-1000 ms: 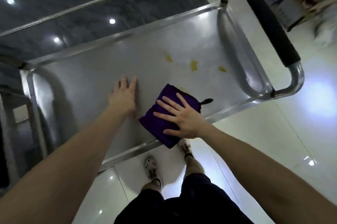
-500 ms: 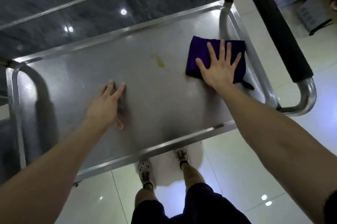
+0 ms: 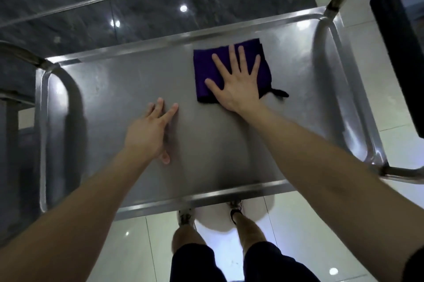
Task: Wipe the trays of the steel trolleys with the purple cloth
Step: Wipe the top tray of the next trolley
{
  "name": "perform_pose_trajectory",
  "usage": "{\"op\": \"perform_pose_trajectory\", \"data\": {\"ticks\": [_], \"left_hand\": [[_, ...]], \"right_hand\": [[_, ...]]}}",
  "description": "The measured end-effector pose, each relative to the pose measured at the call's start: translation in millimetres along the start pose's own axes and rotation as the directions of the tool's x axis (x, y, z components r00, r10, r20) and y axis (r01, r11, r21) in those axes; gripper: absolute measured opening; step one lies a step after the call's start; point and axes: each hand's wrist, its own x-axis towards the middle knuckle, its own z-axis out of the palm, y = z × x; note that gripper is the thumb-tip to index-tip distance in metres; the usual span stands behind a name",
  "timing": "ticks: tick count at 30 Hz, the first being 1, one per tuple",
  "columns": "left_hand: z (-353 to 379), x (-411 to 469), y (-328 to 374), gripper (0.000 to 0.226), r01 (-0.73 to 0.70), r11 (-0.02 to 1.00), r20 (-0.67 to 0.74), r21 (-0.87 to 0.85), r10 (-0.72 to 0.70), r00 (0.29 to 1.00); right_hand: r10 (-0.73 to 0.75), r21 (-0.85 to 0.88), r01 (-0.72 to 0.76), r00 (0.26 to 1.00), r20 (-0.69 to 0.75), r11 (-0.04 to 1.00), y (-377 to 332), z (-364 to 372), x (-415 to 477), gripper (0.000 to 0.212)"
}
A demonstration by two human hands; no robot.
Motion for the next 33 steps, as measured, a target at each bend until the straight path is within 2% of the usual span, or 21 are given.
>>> {"op": "perform_pose_trajectory", "data": {"ticks": [7,11,13,16,19,22,24,27,33], "left_hand": [[-1.1,1.9,0.2,0.176,0.002,1.0,0.015,0.017,-0.002,1.0],[-0.1,2.8,-0.7,0.177,0.006,1.0,0.002,0.026,-0.006,1.0],[0.5,2.8,-1.0,0.174,0.001,0.999,-0.014,0.043,0.0,1.0],[1.9,3.1,-1.5,0.172,-0.003,0.999,-0.026,0.044,0.005,1.0],[2.0,3.0,-2.2,0.17,0.002,0.999,-0.037,0.045,0.0,0.999],[2.1,4.3,-3.5,0.168,0.003,1.0,-0.055,0.014,-0.002,0.998],[2.5,7.6,-4.5,0.169,-0.003,1.0,-0.057,-0.008,0.003,0.998],[0.6,15.0,-6.9,0.173,-0.01,1.0,-0.038,-0.013,0.009,0.999],[-12.6,24.5,-8.6,0.175,0.029,0.999,-0.03,-0.043,-0.03,0.999]], "right_hand": [[-0.129,-0.017,0.128,0.988,-0.087,0.992,5.4,30.1,-127.9,0.084],[-0.297,-0.025,0.296,0.953,-0.066,0.955,45.1,26.3,-142.4,0.082],[-0.327,-0.032,0.326,0.944,-0.048,0.945,73.1,16.9,-132.6,0.081],[-0.206,-0.045,0.204,0.978,-0.044,0.978,117.9,-2.7,-101.9,0.081],[0.069,-0.04,-0.069,0.998,-0.002,0.997,156.1,-28.7,-52.6,0.089],[0.313,0.014,-0.314,0.949,0.028,0.949,165.4,-45.5,3.4,0.094],[0.388,0.026,-0.388,0.922,0.016,0.921,151.7,-48.4,35.4,0.097],[0.368,0.043,-0.367,0.93,-0.024,0.929,115.1,-48.4,73.4,0.095],[0.144,0.021,-0.143,0.988,-0.055,0.99,18.7,-31.2,114.7,0.093]]}}
